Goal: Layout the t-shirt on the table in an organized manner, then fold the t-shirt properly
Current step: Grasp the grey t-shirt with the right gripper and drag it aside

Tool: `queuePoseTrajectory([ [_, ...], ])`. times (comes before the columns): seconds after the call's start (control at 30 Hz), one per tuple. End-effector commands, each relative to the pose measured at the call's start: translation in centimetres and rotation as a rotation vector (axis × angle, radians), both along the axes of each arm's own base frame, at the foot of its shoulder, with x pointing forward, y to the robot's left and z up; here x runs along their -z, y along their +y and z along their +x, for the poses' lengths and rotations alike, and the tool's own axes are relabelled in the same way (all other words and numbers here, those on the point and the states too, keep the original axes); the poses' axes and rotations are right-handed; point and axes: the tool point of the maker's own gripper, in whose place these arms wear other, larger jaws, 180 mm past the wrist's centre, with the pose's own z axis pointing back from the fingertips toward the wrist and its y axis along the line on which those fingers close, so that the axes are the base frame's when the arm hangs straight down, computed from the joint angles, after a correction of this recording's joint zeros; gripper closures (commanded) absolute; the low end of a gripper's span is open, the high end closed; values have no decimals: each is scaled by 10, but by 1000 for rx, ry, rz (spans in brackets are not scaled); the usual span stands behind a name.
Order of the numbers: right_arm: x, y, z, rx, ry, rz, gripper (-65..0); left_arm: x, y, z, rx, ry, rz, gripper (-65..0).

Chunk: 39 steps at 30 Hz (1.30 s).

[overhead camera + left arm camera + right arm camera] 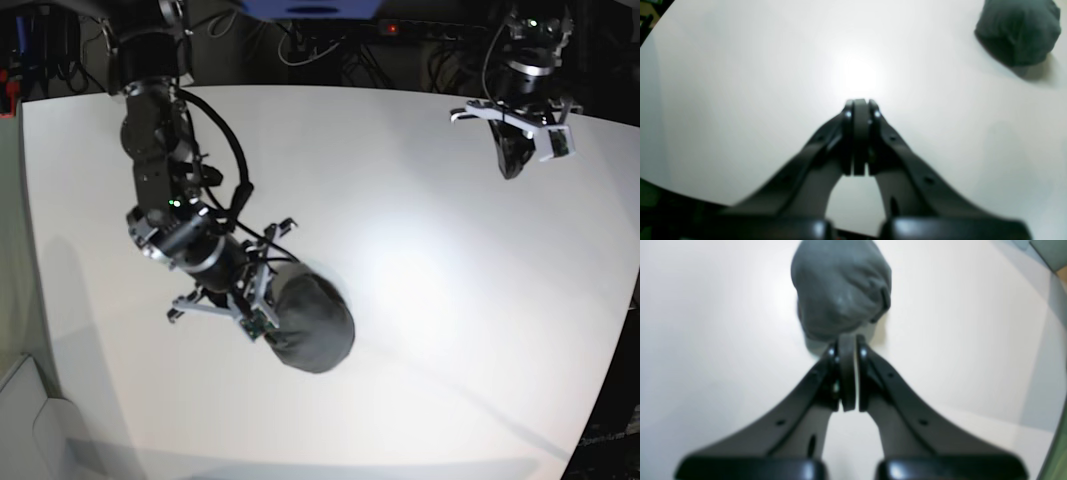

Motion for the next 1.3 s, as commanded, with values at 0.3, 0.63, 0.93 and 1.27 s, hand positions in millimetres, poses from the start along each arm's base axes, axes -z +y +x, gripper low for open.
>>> queuePoseTrajectory([
  [0.3,-31,17,26,-5,-55,47,0,-49,5,67,28,-149,29,-2],
  [0.63,-26,28,56,-11,-12,56,0,-61,20,96,-5,-88,18,-2],
  [0.93,-17,66,91,-56,34,133,0,-51,21,87,-5,-52,26,-2],
  [1.27,24,82,96,-70,129,178,0,-44,21,80,-4,-31,27,-2],
])
